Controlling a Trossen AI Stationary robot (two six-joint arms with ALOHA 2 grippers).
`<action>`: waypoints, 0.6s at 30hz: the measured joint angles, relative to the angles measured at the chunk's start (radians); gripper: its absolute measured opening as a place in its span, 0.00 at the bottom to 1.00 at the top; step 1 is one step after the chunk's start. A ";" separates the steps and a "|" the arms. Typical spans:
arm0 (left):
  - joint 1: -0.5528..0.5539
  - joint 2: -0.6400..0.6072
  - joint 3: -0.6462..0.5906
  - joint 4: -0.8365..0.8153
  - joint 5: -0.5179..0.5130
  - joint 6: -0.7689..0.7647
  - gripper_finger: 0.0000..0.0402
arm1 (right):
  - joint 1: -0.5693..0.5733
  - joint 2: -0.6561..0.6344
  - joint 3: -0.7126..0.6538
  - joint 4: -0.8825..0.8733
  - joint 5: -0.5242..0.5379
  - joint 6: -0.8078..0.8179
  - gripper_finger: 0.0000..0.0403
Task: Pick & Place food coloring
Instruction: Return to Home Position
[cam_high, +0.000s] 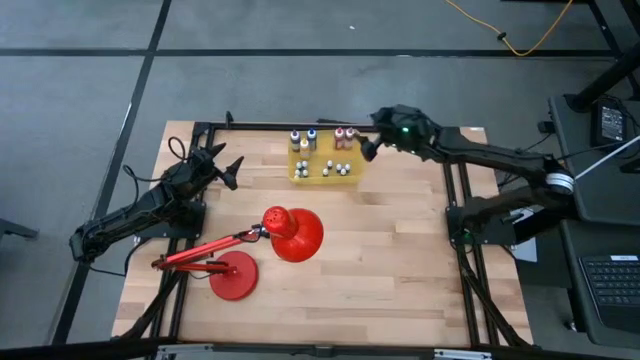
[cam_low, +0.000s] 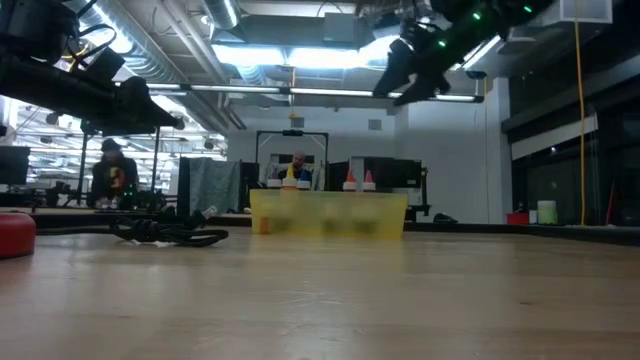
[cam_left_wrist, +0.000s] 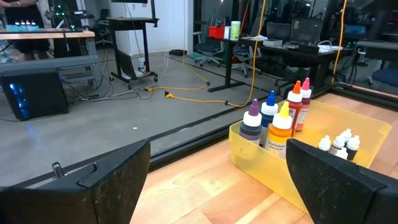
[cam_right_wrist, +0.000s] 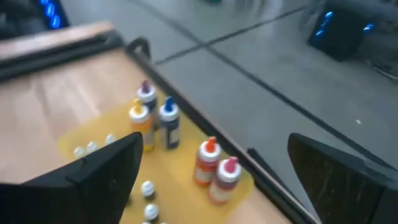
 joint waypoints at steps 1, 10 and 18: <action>0.000 0.000 0.000 0.000 0.000 0.000 0.91 | -0.013 -0.024 -0.042 0.044 0.000 0.010 0.99; 0.000 0.000 0.000 0.000 0.000 0.000 0.91 | -0.146 -0.224 -0.364 0.325 -0.005 -0.014 0.99; 0.000 0.000 0.000 0.000 0.000 0.000 0.91 | -0.232 -0.382 -0.577 0.325 -0.005 -0.008 0.99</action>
